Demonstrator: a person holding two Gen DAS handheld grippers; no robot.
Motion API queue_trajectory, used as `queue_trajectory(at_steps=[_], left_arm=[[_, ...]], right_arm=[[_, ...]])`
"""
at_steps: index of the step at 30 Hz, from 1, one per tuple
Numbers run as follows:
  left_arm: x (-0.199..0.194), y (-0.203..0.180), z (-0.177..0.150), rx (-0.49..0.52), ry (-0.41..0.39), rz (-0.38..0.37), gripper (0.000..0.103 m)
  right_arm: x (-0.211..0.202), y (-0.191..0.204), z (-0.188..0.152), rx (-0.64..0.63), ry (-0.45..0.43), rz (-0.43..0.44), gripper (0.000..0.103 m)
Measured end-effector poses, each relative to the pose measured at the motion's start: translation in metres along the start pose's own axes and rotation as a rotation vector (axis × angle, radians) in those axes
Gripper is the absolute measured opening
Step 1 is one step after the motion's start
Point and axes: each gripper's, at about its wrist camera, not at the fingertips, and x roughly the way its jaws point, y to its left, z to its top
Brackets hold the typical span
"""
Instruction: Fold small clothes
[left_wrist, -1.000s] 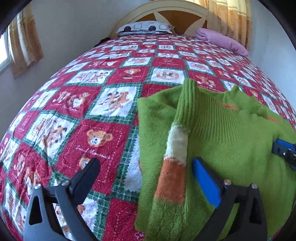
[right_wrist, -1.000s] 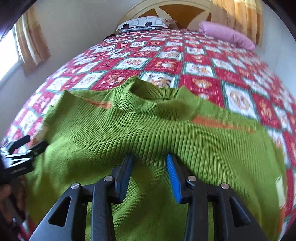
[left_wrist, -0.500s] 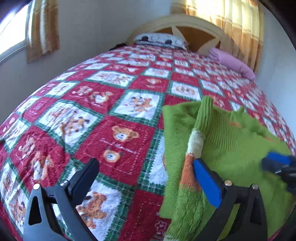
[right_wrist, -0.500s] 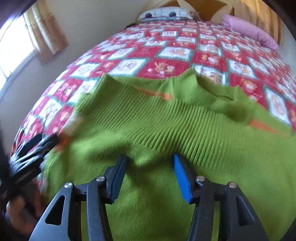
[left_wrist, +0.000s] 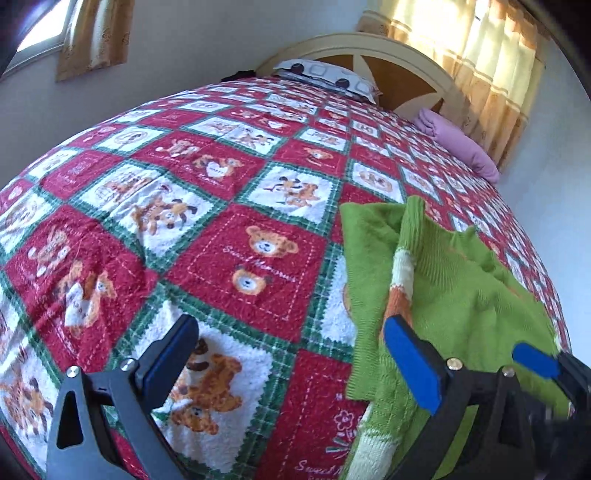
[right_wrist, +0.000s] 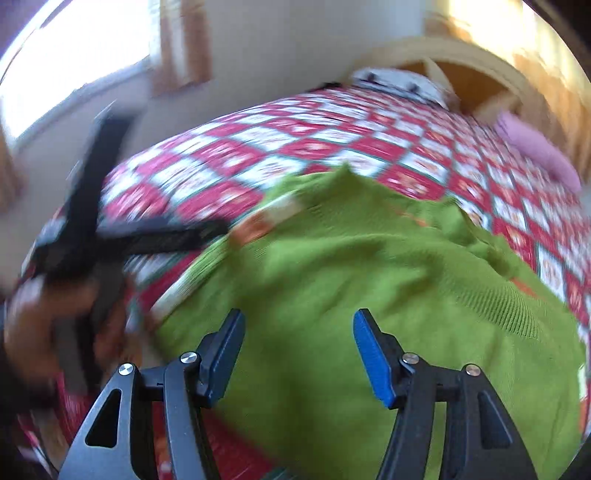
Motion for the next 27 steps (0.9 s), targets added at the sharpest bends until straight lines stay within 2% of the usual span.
queue_trajectory(at_steps=[5, 10, 13, 21, 27], left_arm=[[-0.009, -0.011, 0.013, 0.145, -0.046, 0.009, 0.103], [0.002, -0.026, 0.025, 0.243, -0.009, -0.041, 0.103], [0.013, -0.036, 0.027, 0.284, 0.01, -0.033, 0.103], [0.038, -0.046, 0.029, 0.297, 0.058, -0.035, 0.103], [0.045, -0.052, 0.03, 0.323, 0.064, -0.041, 0.103]], right_arm=[[-0.004, 0.049, -0.018, -0.132, 0.004, 0.021, 0.062], [0.006, 0.082, -0.029, -0.266, 0.002, -0.052, 0.062], [0.016, 0.09, -0.031, -0.292, 0.005, -0.08, 0.062], [0.024, 0.098, -0.032, -0.3, -0.049, -0.16, 0.062], [0.028, 0.091, -0.031, -0.258, -0.043, -0.126, 0.061]])
